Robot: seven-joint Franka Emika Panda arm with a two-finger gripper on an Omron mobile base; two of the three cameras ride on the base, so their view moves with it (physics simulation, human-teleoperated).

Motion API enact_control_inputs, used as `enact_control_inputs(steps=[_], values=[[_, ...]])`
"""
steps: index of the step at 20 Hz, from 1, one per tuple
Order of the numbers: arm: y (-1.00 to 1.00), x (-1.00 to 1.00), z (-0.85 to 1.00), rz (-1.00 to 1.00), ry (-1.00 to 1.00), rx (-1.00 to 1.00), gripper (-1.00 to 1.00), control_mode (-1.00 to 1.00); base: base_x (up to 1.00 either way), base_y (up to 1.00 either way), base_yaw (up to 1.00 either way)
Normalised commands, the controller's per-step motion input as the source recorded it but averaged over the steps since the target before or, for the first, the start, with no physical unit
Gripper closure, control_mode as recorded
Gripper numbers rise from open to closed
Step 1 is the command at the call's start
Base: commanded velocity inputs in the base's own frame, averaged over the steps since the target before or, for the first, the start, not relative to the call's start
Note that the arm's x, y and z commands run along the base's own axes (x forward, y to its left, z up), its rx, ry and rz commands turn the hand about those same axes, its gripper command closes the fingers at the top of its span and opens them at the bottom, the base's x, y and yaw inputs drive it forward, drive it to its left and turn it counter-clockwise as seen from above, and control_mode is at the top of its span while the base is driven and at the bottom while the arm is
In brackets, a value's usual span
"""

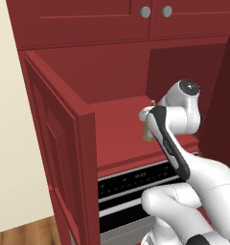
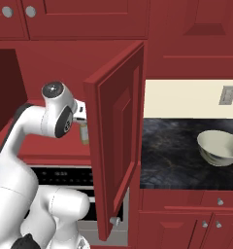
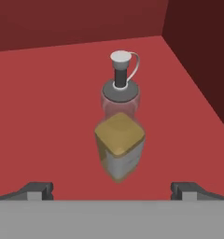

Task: Retrieve the bottle and the shaker from the cabinet and place them next to the mixing bowl on the counter. Then add garlic from the fridge to the mixing bowl.

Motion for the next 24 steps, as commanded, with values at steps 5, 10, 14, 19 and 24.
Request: enact_control_inputs(steps=[5, 10, 14, 19, 24], values=[[0.0, 0.28, 0.0, 0.0, -0.04, 0.0, -1.0, -1.0, 0.0, 0.0, 0.0], [0.0, 0.08, -0.07, 0.0, 0.0, 0.0, -1.0, -1.0, 0.0, 0.0, 0.0], [0.0, 0.21, -0.17, 0.0, 0.0, 0.0, -1.0, -1.0, 0.0, 0.0, 0.0], [0.0, 0.18, -0.21, 0.0, 0.0, 0.0, -1.0, -1.0, 0.0, 0.0, 0.0], [0.0, 0.22, -0.1, 0.0, 0.0, 0.0, -1.0, -1.0, 0.0, 0.0, 0.0]])
